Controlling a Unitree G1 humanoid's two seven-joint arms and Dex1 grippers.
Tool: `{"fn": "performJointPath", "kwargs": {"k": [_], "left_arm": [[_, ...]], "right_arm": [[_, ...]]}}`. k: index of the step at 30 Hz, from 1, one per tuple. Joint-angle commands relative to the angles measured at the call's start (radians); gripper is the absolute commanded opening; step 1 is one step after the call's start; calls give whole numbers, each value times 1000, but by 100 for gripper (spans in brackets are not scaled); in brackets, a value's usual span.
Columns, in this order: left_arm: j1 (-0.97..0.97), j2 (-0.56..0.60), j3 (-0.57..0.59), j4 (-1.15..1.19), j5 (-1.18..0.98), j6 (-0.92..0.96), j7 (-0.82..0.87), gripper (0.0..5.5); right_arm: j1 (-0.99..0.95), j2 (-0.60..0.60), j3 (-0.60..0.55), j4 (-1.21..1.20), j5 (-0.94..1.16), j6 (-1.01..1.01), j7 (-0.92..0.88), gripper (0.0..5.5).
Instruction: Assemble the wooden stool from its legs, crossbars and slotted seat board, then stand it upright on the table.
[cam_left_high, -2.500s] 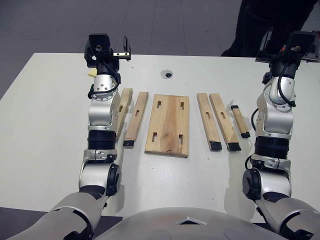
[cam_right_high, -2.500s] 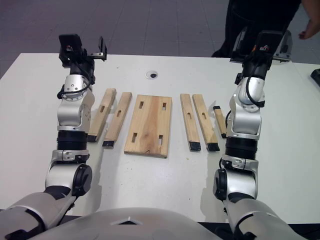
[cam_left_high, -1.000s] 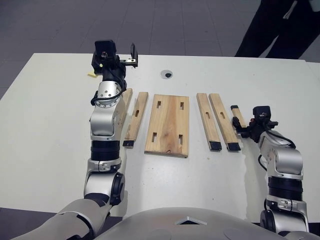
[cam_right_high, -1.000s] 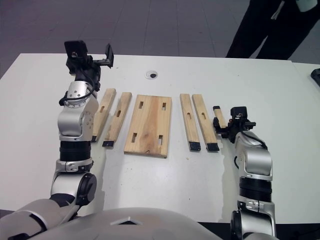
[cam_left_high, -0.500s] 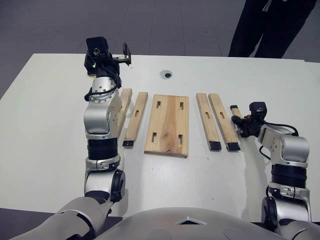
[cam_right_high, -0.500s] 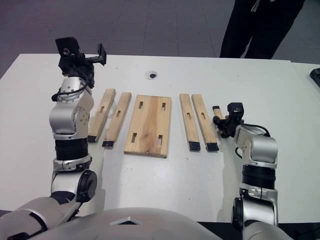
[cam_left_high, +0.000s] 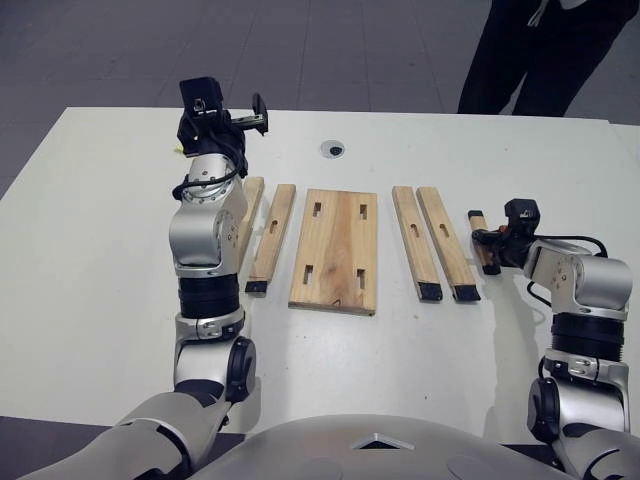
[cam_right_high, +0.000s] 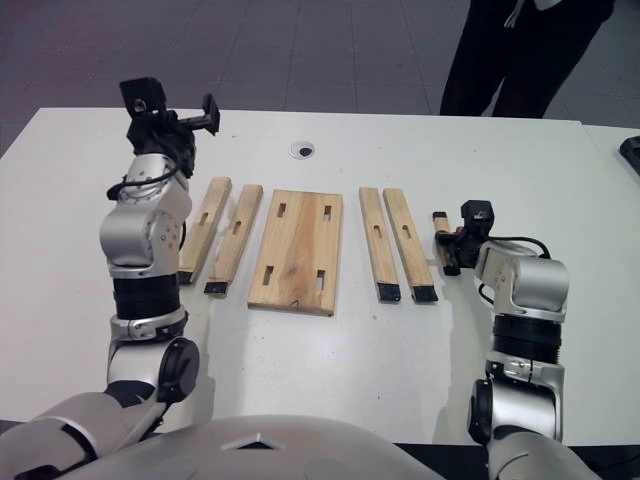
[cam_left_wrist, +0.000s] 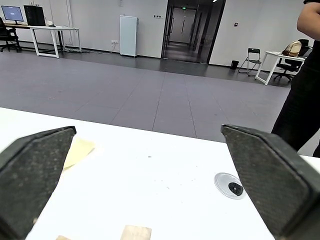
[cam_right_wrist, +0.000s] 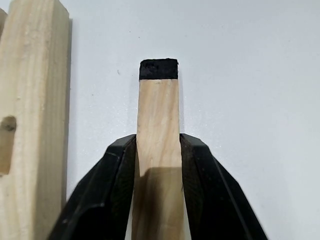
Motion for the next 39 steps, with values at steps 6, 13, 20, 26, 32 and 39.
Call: {"fn": "performJointPath", "kwargs": {"k": [6, 13, 20, 26, 32, 39], "left_arm": [[2, 19, 9, 76, -36, -26, -82, 540], [-17, 21, 49, 99, -110, -39, -140, 540], [-70, -2, 100, 39, -339, 45, -266, 540], [-161, 12, 109, -95, -661, 294, -370, 540], [-279, -7, 120, -29, -839, 405, -371, 540], [-352, -35, 100, 63, -942, 450, -379, 540]], "right_arm": [[31, 93, -41, -8, 32, -197, -11, 126], [-13, 96, -45, -98, -13, -513, -59, 126], [-93, 86, 11, -146, -69, -751, -59, 126], [-108, 81, 74, -242, -58, -853, 8, 126], [-90, 97, 134, -374, 10, -847, 92, 126], [-75, 109, 215, -456, 31, -828, 126, 126]]}}
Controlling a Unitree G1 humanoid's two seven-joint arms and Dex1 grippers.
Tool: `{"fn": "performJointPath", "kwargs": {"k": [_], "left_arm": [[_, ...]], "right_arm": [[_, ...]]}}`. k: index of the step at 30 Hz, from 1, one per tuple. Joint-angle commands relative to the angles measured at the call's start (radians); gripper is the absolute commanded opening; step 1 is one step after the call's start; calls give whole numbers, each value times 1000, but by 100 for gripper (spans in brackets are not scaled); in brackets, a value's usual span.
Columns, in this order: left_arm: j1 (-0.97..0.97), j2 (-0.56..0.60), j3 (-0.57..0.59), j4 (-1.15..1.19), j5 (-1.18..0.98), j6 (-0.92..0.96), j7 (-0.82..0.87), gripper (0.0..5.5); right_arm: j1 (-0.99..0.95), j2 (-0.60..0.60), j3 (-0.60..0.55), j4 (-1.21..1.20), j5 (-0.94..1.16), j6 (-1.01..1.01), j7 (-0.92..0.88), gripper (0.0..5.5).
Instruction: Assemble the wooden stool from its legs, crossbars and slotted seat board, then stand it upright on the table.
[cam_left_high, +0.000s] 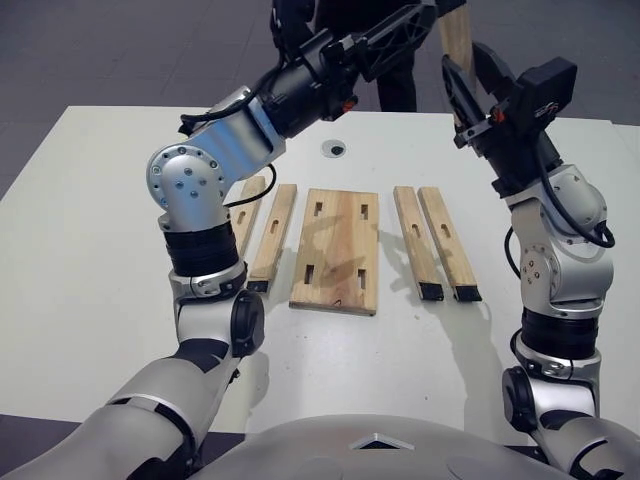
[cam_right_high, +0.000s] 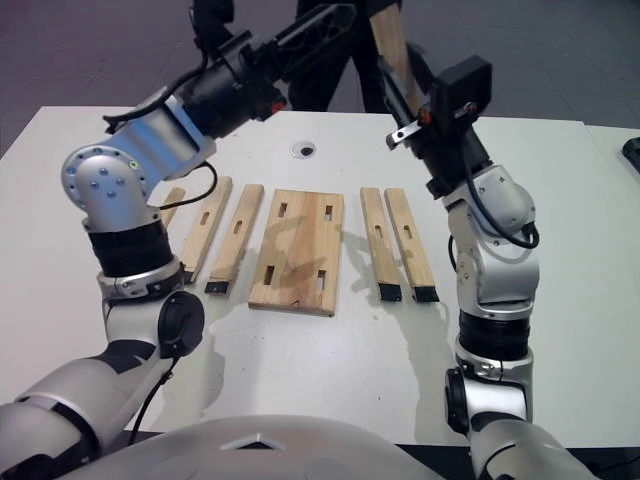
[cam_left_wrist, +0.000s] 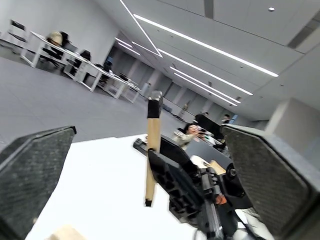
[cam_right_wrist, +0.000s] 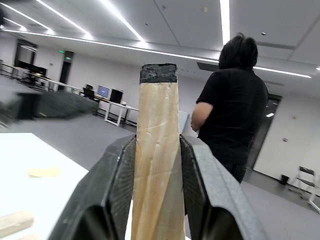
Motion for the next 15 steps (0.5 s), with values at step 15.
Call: {"fn": "performJointPath", "kwargs": {"k": [15], "left_arm": [[-33, 3, -27, 89, -5, -71, 18, 438]], "right_arm": [[29, 3, 67, -37, -12, 3, 22, 126]]}}
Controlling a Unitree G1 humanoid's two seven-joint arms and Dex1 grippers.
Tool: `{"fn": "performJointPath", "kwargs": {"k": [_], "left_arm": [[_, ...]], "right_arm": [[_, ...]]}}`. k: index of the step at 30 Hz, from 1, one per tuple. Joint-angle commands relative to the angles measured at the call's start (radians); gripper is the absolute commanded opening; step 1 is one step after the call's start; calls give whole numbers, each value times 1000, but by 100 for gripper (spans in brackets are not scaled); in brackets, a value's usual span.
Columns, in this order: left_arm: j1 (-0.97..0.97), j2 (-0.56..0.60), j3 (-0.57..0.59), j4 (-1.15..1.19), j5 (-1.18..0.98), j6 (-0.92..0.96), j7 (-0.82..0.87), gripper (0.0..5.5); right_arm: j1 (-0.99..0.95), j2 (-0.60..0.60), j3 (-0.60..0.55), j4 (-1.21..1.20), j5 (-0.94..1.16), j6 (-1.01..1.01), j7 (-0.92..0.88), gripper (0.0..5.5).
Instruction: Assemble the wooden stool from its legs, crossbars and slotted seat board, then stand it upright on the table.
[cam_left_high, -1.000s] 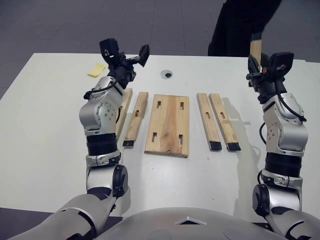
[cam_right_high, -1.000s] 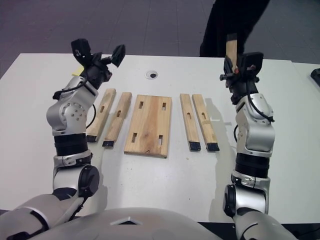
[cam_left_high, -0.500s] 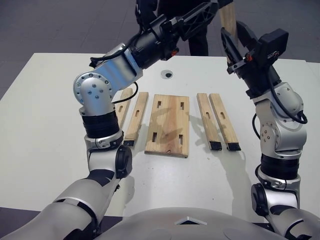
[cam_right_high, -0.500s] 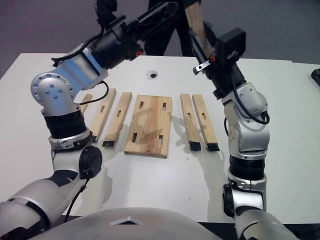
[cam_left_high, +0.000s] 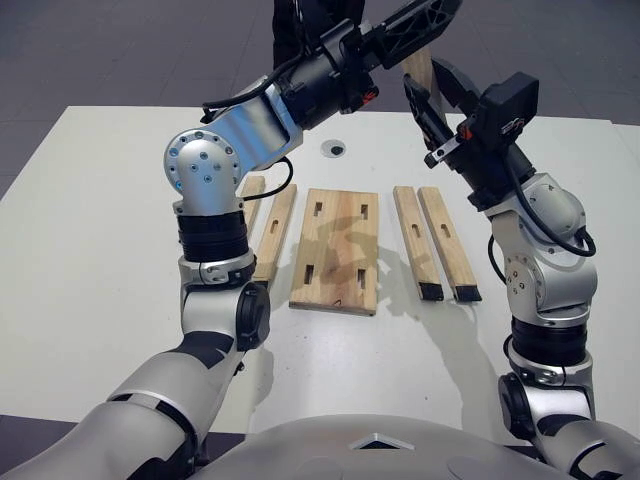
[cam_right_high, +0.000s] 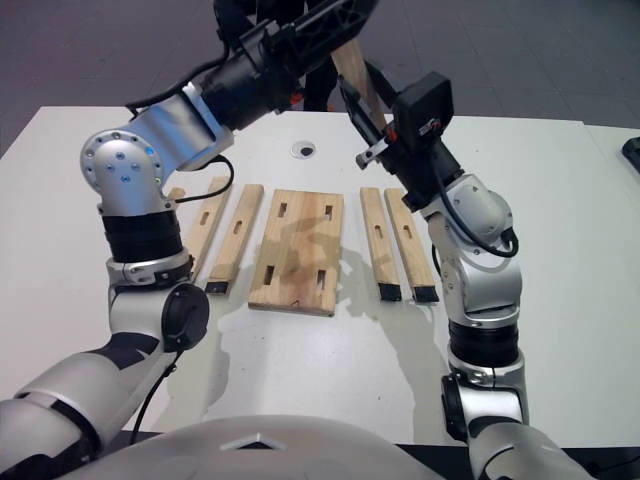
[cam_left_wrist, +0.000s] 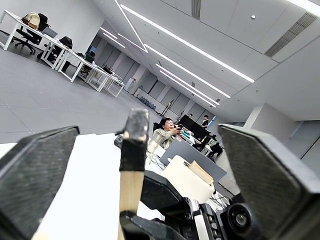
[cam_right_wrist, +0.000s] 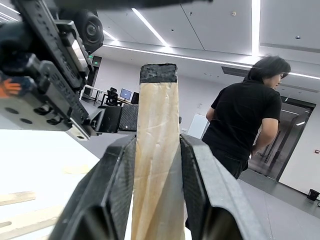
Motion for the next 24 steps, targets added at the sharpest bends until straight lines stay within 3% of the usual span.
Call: {"fn": "performJointPath", "kwargs": {"k": [1, 18, 24], "left_arm": [[10, 2, -18, -1, 9, -5, 5, 426], [43, 7, -46, -11, 14, -13, 8, 133], [51, 10, -52, -10, 30, -21, 9, 55]], "right_arm": [[10, -5, 13, -6, -9, 1, 7, 126], [15, -2, 24, 23, -36, -18, 7, 126], [19, 1, 30, 29, -43, -23, 4, 126]]}}
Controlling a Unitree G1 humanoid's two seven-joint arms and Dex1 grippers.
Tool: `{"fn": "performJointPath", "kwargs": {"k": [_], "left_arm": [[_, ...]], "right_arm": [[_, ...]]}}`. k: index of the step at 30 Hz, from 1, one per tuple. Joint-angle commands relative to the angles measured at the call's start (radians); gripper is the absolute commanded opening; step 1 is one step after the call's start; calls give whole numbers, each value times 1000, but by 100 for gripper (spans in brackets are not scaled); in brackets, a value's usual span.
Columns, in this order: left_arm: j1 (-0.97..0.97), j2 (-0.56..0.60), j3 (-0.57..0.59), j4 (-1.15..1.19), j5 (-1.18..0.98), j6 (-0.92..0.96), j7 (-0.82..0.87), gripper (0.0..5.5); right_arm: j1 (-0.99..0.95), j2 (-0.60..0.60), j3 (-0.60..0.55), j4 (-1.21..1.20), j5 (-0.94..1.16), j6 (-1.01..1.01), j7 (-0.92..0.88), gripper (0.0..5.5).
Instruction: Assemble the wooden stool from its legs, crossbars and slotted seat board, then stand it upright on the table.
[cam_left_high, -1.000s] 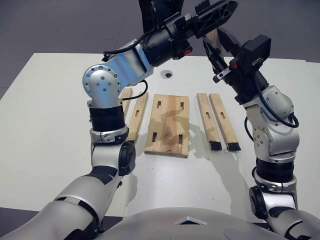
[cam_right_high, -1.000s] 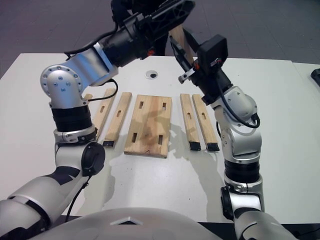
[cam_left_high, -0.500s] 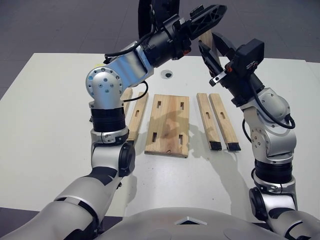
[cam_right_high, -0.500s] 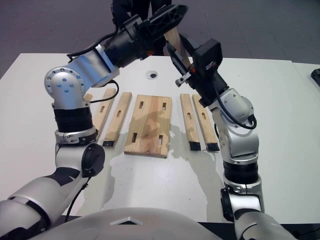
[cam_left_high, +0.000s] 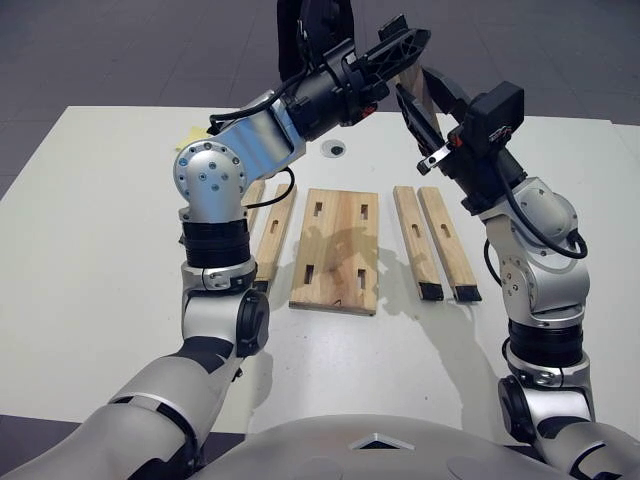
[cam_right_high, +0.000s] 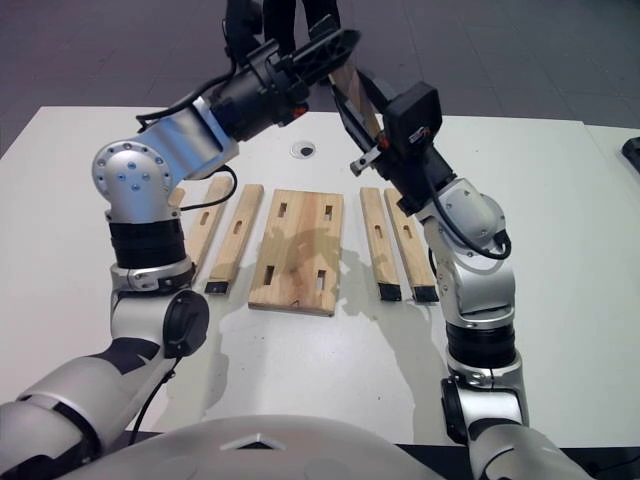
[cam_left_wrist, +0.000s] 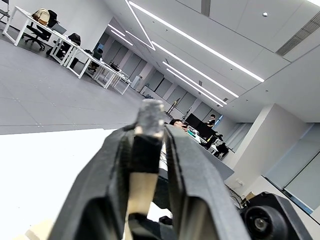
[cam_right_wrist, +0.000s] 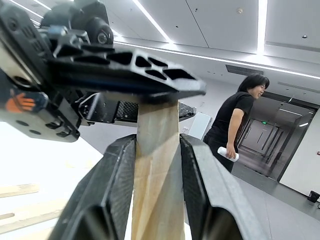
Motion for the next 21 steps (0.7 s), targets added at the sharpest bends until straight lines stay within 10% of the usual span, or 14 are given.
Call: {"fn": "performJointPath", "kwargs": {"k": [1, 11, 21], "left_arm": [[12, 6, -15, -7, 13, -4, 0, 51], [80, 32, -117, -72, 167, -115, -30, 44], [174, 36, -177, -109, 414, -371, -2, 42]], "right_arm": [[10, 1, 5, 15, -12, 8, -5, 126], [19, -4, 16, 38, -39, 22, -17, 126], [72, -27, 87, 114, -169, -4, -14, 316]]}}
